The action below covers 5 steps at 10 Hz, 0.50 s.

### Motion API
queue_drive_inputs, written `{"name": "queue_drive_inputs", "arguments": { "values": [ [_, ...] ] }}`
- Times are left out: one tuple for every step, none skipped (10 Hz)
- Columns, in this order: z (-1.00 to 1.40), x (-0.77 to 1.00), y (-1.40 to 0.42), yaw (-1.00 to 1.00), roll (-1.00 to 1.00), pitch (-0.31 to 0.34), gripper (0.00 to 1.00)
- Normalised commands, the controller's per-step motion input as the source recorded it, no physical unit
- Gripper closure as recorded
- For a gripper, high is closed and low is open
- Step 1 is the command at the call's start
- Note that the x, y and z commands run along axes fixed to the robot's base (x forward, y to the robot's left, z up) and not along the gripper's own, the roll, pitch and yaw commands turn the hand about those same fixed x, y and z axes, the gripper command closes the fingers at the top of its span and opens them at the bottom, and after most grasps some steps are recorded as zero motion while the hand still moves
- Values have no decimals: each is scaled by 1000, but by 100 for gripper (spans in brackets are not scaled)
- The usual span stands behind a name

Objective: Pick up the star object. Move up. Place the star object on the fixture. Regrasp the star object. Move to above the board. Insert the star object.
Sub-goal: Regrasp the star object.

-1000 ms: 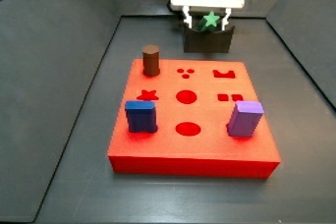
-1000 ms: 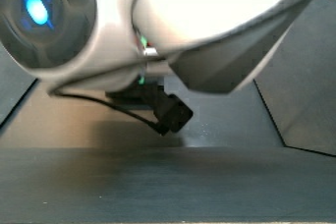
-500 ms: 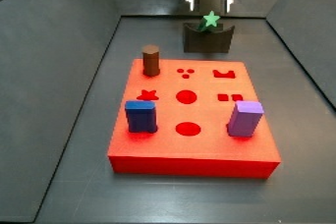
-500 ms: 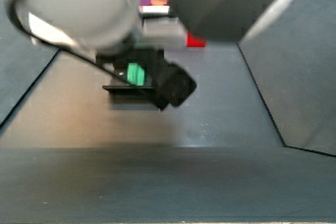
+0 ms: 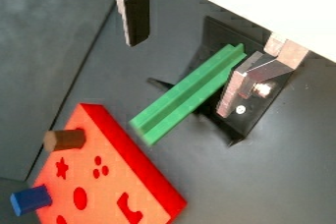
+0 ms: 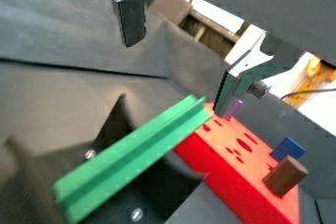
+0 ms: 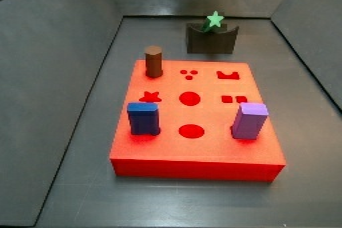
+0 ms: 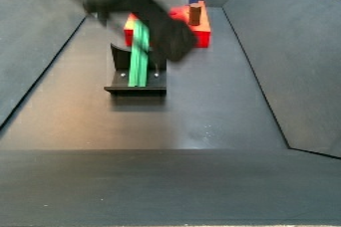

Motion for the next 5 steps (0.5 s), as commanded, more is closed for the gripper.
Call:
{"name": "queue_drive_inputs", "arguments": {
  "values": [
    [846,-42,-1000,15,1000,32,0],
    [799,-46,-1000,15,1000,29,0],
    [703,-39,-1000,15,1000,28,0],
    [598,-33,-999,16,1000,27,0],
    [358,-20,-785,16,1000,25,0]
  ]
}}
